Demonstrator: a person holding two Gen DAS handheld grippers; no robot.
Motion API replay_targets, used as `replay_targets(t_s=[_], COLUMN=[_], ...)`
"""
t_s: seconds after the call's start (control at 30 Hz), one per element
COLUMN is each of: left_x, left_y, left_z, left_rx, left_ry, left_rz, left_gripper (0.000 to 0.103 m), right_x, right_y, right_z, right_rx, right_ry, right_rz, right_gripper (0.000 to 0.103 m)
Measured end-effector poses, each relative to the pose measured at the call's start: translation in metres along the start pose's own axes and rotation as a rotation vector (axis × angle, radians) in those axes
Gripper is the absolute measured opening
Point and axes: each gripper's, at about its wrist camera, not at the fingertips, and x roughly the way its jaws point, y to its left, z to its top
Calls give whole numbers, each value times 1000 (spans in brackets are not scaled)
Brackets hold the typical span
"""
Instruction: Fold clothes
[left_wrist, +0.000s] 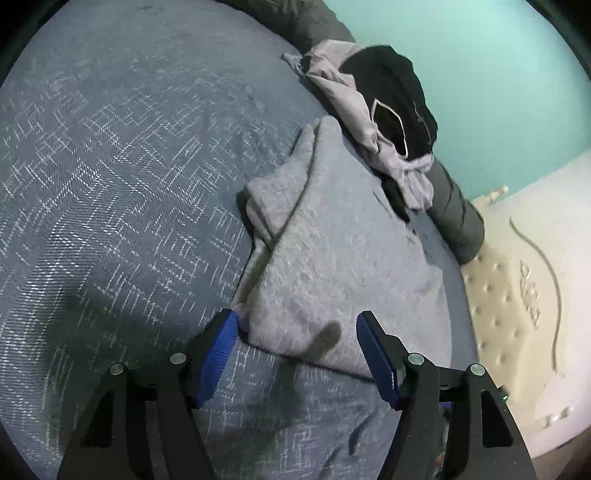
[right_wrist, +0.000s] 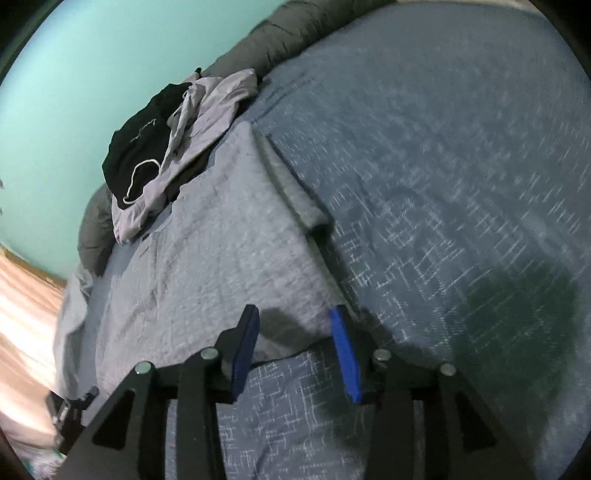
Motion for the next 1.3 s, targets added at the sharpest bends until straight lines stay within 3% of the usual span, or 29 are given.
replay_targets(t_s=[0.17,0.2,0.23,0.27,0.3,0.37,0.47,0.7,1.03,1.17,1.23,1.3], left_x=[3,3,3,3,3,5,7,1,-6,-9,-11,-16], left_y=[7,10,10,11,12,9,4,4,7,8,8,4], left_z=[7,8,10,11,12,15,15,11,6,5,4,1], left_rx=[-45,-61,-65,-69,-70,-52,-43,-47,-56,-94,-111,-103], left_ry=[-66,-78,-87,-97,-105,-104,-102,-100,-92,-86,-83,-78], left_rz=[2,-4,-7,-10,-11,-3,-11,-8,5,16,22,22], left_gripper=[71,71,70,69,65,20,14,10,10,19,29,30], right_x=[4,4,4,4,4,5,-7,-36,-20,-17,-17,-17], right_y=[-2,-1,1,0,-1,-2,-8,-12,-32,-29,-26,-21], right_z=[3,3,3,4,4,4,4,7,1,3,5,7], right_rx=[10,1,-9,-8,-6,-1,24,19,66,56,38,10], right_ry=[-8,-9,-9,-8,-6,-2,-22,-47,-4,0,-5,-16], right_rz=[33,33,32,42,53,75,118,155,114,113,105,89], right_gripper=[41,35,18,10,4,3,2,2,2,2,3,3])
